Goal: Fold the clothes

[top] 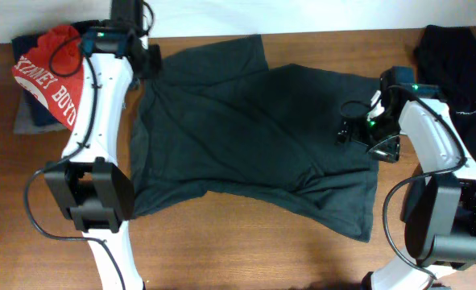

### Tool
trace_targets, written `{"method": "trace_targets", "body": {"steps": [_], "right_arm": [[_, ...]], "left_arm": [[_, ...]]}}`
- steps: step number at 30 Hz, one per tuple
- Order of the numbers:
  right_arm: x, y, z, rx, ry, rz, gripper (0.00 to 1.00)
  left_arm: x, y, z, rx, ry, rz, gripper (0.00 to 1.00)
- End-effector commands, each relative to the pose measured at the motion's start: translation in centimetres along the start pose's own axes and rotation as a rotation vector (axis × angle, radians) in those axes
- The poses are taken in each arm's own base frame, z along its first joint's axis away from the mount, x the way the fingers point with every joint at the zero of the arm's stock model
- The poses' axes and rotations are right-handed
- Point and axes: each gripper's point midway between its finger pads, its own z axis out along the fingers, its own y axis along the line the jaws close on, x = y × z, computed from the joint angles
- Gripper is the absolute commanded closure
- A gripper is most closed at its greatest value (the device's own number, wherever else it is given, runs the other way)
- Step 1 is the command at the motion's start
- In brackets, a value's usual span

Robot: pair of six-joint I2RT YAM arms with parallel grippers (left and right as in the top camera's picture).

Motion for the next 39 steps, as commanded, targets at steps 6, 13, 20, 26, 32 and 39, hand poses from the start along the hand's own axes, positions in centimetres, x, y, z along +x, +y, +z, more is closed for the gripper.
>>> {"method": "trace_targets", "body": {"steps": [6,13,20,26,32,39], "right_arm": [[1.1,1.3,0.5,0.001,0.036,-0.032,0.01],[2.4,1.0,0.4,0.015,0.088,-0.021,0.01],[2.7,0.9,0.4,0.019,0.101,-0.019,0.01],[2.8,0.9,0.4,0.018,0.102,-0.018,0.01],[2.8,0.9,0.4,0.019,0.105,-0.018,0.01],[2.8,0.9,0.4,0.02,0.105,-0.018,0.01]], "left_arm": [[-3.4,-1.0,10.1,0.108,-0.151,0.117,0.99],[-2.6,-0.9,14.5,0.098,-0.153,0.112,0.99],[-2.1,2.7,15.6,-0.028,-0.133,0.084,0.99],[0.3,4.2,18.0,-0.042,-0.06,0.07,0.99],[1.8,4.6,19.8,-0.047,-0.021,0.068,0.99],[1.8,7.1,19.7,-0.126,-0.017,0.048,0.99]]}}
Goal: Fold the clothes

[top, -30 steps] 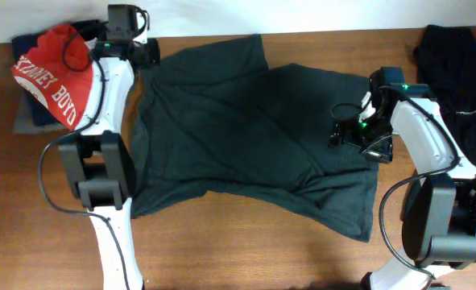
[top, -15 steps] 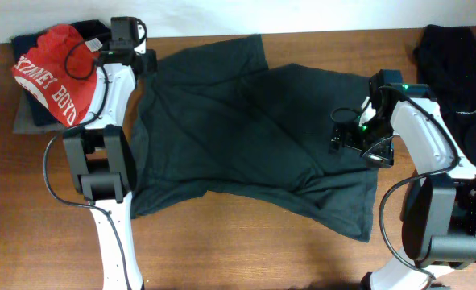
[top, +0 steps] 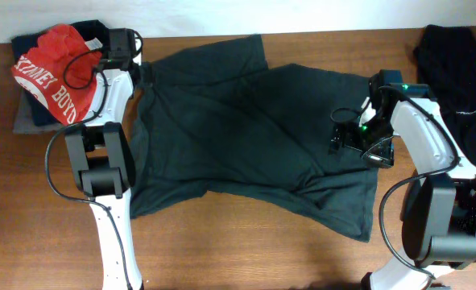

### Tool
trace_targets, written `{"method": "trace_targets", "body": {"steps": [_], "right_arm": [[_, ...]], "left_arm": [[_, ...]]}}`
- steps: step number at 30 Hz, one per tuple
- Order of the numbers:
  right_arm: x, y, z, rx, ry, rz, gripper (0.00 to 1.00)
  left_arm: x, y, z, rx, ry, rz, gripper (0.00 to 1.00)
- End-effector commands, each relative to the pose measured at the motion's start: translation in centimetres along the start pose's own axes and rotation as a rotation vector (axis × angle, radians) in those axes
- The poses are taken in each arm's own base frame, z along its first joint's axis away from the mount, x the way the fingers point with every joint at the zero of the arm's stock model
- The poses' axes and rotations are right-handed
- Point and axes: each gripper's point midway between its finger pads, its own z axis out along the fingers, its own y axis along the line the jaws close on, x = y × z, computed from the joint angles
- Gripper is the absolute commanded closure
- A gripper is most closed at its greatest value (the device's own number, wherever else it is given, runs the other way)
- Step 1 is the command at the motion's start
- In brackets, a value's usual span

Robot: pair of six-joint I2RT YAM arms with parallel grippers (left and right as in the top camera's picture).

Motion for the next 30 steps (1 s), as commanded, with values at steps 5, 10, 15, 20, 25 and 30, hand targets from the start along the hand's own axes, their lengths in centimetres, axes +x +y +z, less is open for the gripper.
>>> {"method": "trace_targets", "body": {"steps": [5,10,15,20,25,30], "right_arm": [[0.3,0.2,0.2,-0.002,0.013,0.003,0.01],[0.3,0.2,0.2,-0.002,0.013,0.003,0.01],[0.3,0.2,0.2,-0.002,0.013,0.003,0.01],[0.3,0.2,0.2,-0.002,0.013,0.003,0.01],[0.5,0.2,0.2,0.0,0.021,0.005,0.01],[0.5,0.1,0.2,0.001,0.023,0.005,0.01]], "left_arm": [[1.3,3.7,1.0,-0.064,0.039,-0.019,0.99],[1.5,5.2,1.1,-0.077,0.046,-0.038,0.99],[1.8,6.5,1.1,-0.093,0.056,-0.053,0.99],[2.1,8.4,1.1,-0.148,0.064,-0.068,0.99],[2.1,10.0,1.1,-0.163,0.054,-0.092,0.99],[2.2,11.5,1.1,-0.175,0.052,-0.112,0.99]]}}
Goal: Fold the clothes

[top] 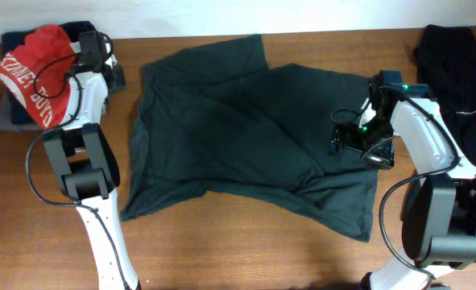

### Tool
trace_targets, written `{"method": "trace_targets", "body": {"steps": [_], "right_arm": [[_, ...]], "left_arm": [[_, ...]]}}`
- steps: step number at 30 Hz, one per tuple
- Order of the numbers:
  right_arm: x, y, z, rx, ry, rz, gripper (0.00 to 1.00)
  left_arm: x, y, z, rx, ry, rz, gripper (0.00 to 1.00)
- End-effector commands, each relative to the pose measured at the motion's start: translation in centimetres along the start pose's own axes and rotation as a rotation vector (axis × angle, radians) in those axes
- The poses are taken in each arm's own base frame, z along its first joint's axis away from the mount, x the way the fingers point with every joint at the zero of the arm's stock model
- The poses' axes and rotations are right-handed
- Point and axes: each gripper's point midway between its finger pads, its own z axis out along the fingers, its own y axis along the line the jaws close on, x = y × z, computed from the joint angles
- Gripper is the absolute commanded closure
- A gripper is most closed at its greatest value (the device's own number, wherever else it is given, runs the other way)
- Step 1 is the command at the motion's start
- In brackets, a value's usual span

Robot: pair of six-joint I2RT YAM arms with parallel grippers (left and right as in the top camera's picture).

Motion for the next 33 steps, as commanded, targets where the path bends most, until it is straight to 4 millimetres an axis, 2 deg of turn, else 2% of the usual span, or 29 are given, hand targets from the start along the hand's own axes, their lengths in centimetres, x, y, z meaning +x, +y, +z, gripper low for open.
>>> {"method": "trace_targets", "body": {"steps": [1,5,6,8,10,13,16,18,20,22,25,27,28,32,33], "right_arm": [[0.2,0.2,0.2,-0.003,0.009,0.003,0.01],[0.2,0.2,0.2,-0.003,0.009,0.003,0.01],[0.2,0.2,0.2,-0.003,0.009,0.003,0.01],[0.1,0.2,0.2,-0.003,0.008,0.003,0.01],[0.1,0.2,0.2,-0.004,0.008,0.003,0.01],[0.0,0.3,0.2,-0.005,0.003,0.002,0.01],[-0.2,0.3,0.2,-0.007,-0.006,0.0,0.01],[-0.3,0.3,0.2,-0.008,-0.01,-0.001,0.01],[-0.3,0.3,0.2,-0.008,-0.009,-0.001,0.01],[-0.3,0.3,0.2,-0.008,-0.009,0.0,0.01],[-0.3,0.3,0.2,-0.008,-0.009,0.0,0.01],[-0.3,0.3,0.2,-0.008,-0.009,0.0,0.01],[-0.3,0.3,0.2,-0.008,-0.009,-0.001,0.01],[-0.7,0.4,0.2,-0.012,-0.027,-0.004,0.01],[-0.7,0.4,0.2,-0.012,-0.027,-0.004,0.01]], "left_arm": [[0.6,3.1,1.0,-0.07,0.012,-0.012,0.99],[0.4,3.0,0.8,-0.069,0.009,-0.011,0.93],[0.3,2.9,0.6,-0.068,0.01,-0.009,0.87],[-0.2,2.7,-0.2,-0.065,0.001,-0.007,0.41],[-1.2,2.5,-1.9,-0.058,-0.021,-0.004,0.29],[-3.5,1.4,-5.4,-0.019,-0.076,0.003,0.27],[-6.2,-0.8,-10.0,0.057,-0.154,0.019,0.14],[-7.0,-2.2,-12.4,0.108,-0.178,0.034,0.04],[-7.0,-3.6,-14.5,0.154,-0.175,0.053,0.01],[-6.1,-4.7,-16.0,0.192,-0.139,0.055,0.01],[-3.0,-6.9,-19.3,0.275,-0.02,0.087,0.01],[-1.0,-7.2,-21.8,0.274,0.052,0.112,0.01],[-0.6,-7.2,-22.4,0.271,0.064,0.119,0.01],[0.3,-5.2,-27.1,0.15,0.078,0.024,0.01],[1.0,-4.9,-28.9,0.144,0.089,0.011,0.01]]}}
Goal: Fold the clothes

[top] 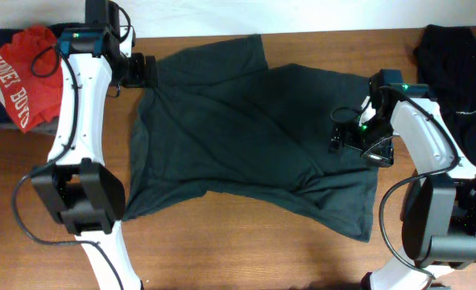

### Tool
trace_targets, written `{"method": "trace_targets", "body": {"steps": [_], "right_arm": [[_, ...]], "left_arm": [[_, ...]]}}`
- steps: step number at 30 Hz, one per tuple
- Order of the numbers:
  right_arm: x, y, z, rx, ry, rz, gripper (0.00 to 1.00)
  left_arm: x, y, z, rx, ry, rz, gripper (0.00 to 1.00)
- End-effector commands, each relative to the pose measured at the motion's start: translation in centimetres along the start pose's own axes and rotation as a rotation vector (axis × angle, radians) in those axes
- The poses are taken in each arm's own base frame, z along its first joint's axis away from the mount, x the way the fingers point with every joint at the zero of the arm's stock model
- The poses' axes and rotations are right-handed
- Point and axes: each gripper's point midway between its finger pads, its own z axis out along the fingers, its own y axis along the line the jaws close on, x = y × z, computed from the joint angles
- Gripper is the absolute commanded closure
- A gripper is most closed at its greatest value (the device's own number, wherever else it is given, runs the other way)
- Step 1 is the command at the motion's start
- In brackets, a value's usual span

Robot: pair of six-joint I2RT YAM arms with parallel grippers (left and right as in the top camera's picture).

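A dark green T-shirt (238, 137) lies spread and wrinkled across the middle of the wooden table (246, 258). My left gripper (145, 71) sits at the shirt's far left corner, its dark fingers over the cloth's edge. My right gripper (340, 139) rests low on the shirt's right part, near the sleeve. Both sets of fingers are dark against the dark cloth, so the overhead view does not show whether the jaws are open or shut.
A pile with a red printed garment (16, 72) on top lies at the far left edge of the table. A black garment (455, 56) is heaped at the far right corner. The arm bases stand at the near left and near right.
My left gripper was beside the red pile, left of the shirt; now it is at the shirt's far left corner. The red pile lies further left. My right gripper has not moved.
My left gripper was at the shirt's far left corner, then by the red pile at two moments, with the pile lying further left each time. Now it is back at the shirt's corner. My right gripper shifted slightly on the shirt's right side and stayed there.
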Motion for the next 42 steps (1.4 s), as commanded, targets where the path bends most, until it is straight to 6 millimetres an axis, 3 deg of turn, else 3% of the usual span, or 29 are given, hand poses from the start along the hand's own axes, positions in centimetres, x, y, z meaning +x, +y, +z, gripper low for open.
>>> {"method": "trace_targets", "body": {"steps": [1,5,9,14,21,24,27,36,39,42], "right_arm": [[0.0,0.3,0.2,-0.005,0.002,0.001,0.01],[-0.3,0.4,0.2,-0.009,-0.009,-0.001,0.01],[-0.5,0.8,0.2,-0.033,-0.016,-0.004,0.01],[-0.5,0.8,0.2,-0.033,-0.016,-0.004,0.01],[-0.4,0.8,0.3,-0.032,-0.014,-0.003,0.01],[-0.4,0.8,0.3,-0.032,-0.014,-0.003,0.01],[-0.4,0.8,0.3,-0.032,-0.013,-0.003,0.01],[0.1,1.1,0.3,-0.054,0.011,0.0,0.01],[0.2,1.1,0.3,-0.056,0.013,0.001,0.01],[0.1,1.1,0.3,-0.056,0.01,0.0,0.01]], "left_arm": [[0.9,0.7,-7.4,-0.066,-0.068,-0.103,0.01],[6.1,0.6,-9.7,-0.085,0.095,-0.186,0.01],[10.9,0.4,-9.0,-0.124,0.298,-0.224,0.01],[15.0,-0.9,-5.5,-0.15,0.452,-0.176,0.01],[20.2,-1.1,2.1,-0.169,0.542,-0.173,0.01],[20.9,-1.1,4.8,-0.151,0.511,-0.141,0.03],[21.7,-0.7,6.6,-0.146,0.495,-0.14,0.11],[23.0,2.0,7.7,-0.186,0.512,-0.204,0.25],[23.2,3.2,8.0,-0.184,0.51,-0.256,0.4],[23.0,3.2,8.1,-0.17,0.503,-0.267,0.41]]}}
